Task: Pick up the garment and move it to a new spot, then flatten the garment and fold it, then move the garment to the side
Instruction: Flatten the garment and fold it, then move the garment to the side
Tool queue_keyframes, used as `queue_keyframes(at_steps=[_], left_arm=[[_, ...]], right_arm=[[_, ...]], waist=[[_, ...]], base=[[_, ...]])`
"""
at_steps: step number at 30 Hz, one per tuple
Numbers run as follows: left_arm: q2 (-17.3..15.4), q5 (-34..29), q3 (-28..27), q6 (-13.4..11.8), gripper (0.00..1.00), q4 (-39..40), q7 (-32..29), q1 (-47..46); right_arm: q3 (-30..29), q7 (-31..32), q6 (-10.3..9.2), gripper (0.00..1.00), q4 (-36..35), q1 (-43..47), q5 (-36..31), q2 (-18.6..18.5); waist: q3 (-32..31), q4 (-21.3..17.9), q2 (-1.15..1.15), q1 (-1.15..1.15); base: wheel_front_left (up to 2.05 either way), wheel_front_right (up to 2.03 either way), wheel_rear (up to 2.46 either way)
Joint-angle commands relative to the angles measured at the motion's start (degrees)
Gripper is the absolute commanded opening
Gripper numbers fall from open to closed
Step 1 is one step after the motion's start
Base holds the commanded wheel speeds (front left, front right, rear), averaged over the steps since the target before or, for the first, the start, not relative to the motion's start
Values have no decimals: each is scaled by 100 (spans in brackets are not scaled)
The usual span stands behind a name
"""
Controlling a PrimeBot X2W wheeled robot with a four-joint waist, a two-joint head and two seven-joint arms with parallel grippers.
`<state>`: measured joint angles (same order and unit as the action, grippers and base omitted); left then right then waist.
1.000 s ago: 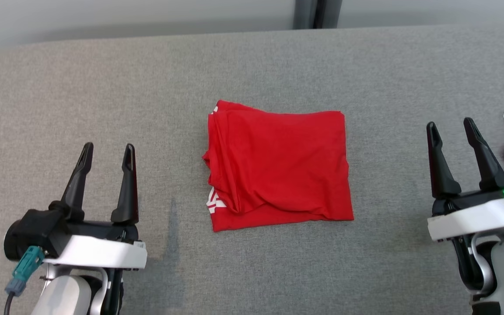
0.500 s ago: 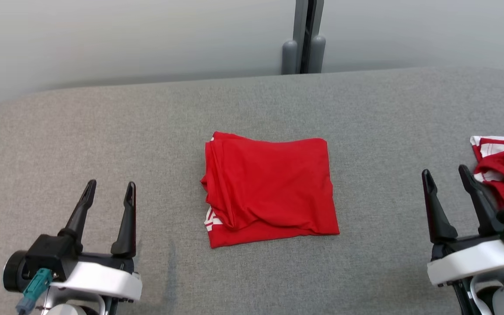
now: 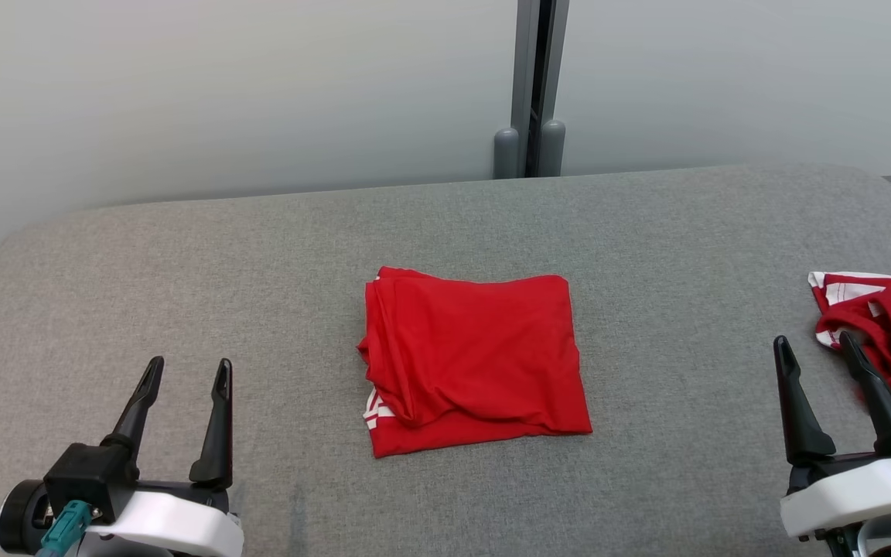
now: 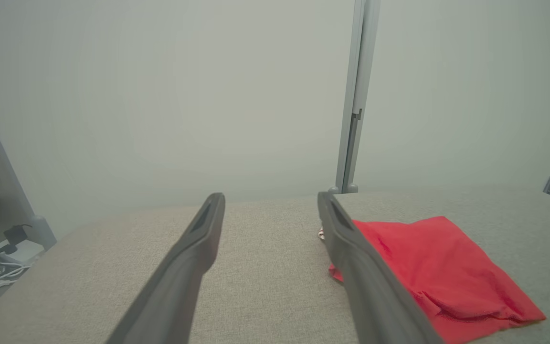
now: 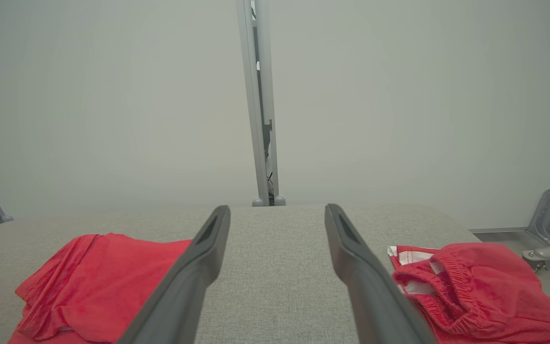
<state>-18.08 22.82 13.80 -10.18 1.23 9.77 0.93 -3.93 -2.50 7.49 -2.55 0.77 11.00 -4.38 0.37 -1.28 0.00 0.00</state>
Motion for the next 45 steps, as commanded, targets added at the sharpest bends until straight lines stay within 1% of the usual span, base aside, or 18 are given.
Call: queue_keyframes(at_steps=[1,10,33,39,45], left_arm=[[-38,31,-24,-38,100,21,-12,51],[-41,80,-49,-105,100,22,-4,53],[-82,109,2,-173,100,74,-15,-51],[-85,72,30,-171,100,179,10,-198],[-19,78,39,-134,100,228,129,-420]], right_arm=[[-35,49,0,100,-42,64,-8,-8],[-53,134,0,100,-94,78,14,31],[-44,89,0,100,64,-41,54,29],[0,168,0,100,106,-149,58,12],[208,290,0,100,339,-486,104,-95]], waist=[[-3,11,0,0],[-23,66,0,0],[30,90,0,0],[242,183,0,0],[707,359,0,0]], base=[[0,0,0],[0,0,0],[0,0,0],[0,0,0],[0,0,0]])
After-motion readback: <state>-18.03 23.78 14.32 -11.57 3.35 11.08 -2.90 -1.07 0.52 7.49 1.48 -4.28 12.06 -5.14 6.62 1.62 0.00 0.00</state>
